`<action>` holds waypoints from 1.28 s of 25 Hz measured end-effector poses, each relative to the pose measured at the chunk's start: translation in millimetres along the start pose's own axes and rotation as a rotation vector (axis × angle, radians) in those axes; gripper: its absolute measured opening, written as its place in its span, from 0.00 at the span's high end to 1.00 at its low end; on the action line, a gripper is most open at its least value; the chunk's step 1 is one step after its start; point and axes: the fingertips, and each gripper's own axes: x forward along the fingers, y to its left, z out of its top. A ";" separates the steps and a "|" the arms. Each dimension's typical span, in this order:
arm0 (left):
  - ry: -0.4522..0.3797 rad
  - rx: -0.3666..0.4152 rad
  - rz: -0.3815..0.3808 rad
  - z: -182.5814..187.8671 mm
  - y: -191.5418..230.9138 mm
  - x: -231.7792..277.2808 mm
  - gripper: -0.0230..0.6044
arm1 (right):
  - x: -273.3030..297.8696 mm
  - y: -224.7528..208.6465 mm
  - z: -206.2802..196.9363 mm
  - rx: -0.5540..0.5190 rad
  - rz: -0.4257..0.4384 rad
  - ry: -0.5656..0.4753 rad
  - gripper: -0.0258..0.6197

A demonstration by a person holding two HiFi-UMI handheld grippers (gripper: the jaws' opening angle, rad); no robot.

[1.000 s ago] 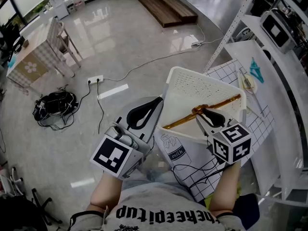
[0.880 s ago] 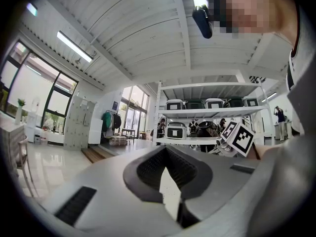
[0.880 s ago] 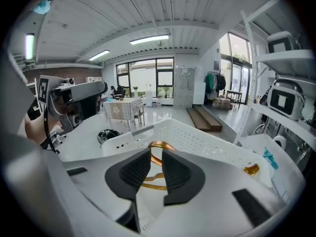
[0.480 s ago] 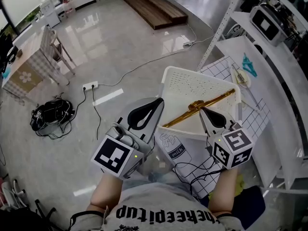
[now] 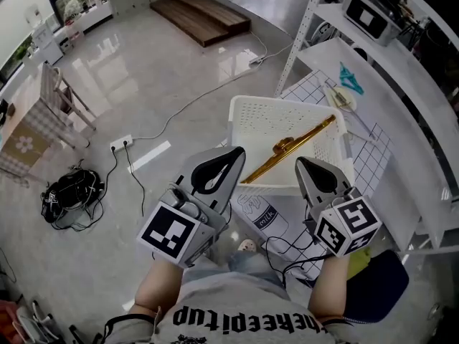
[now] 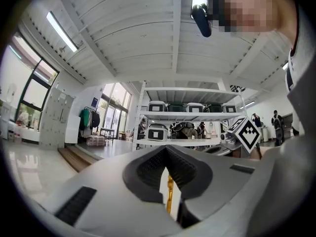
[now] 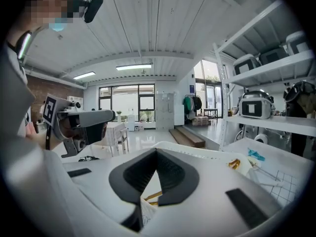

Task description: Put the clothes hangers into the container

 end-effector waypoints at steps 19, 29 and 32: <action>0.000 0.005 -0.260 4.5 -30.3 -5.5 0.94 | -42.7 48.1 19.9 0.084 -0.168 -0.138 0.94; 0.009 0.002 -0.398 4.7 -54.2 -4.1 0.94 | -66.1 62.4 24.8 0.102 -0.267 -0.197 0.94; 0.001 0.008 -0.431 5.8 -61.6 -3.7 0.94 | -74.3 65.5 25.4 0.104 -0.295 -0.213 0.94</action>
